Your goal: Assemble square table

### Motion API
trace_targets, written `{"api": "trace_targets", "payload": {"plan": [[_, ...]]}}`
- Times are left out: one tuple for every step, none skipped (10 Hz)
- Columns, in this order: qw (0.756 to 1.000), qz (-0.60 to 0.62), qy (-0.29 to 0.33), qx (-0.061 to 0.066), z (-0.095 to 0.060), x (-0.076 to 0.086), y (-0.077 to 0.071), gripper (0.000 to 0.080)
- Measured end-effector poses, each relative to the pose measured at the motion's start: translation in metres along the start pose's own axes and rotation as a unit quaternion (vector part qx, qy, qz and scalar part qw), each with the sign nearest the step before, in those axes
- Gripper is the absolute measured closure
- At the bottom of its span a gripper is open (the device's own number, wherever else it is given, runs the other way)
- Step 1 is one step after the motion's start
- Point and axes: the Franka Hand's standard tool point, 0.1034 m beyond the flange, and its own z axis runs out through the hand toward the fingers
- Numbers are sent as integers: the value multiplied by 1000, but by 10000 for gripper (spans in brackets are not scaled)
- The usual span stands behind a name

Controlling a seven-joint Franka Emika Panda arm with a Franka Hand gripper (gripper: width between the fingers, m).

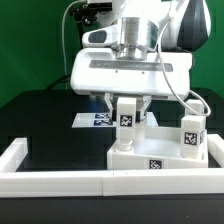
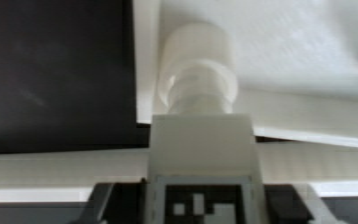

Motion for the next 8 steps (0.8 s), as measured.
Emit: {"api": "trace_targets", "payload": {"plan": [[1000, 0, -5, -2, 4, -4, 2, 512], [1000, -1, -9, -3, 6, -8, 2, 512], [1000, -1, -11, -4, 9, -10, 3, 512], [1000, -1, -14, -4, 11, -11, 3, 512], [1000, -1, -14, -4, 11, -11, 3, 512], [1000, 0, -10, -5, 11, -11, 3, 512], [1000, 1, -10, -5, 11, -10, 3, 512], [1000, 2, -15, -3, 11, -11, 3, 512]]}}
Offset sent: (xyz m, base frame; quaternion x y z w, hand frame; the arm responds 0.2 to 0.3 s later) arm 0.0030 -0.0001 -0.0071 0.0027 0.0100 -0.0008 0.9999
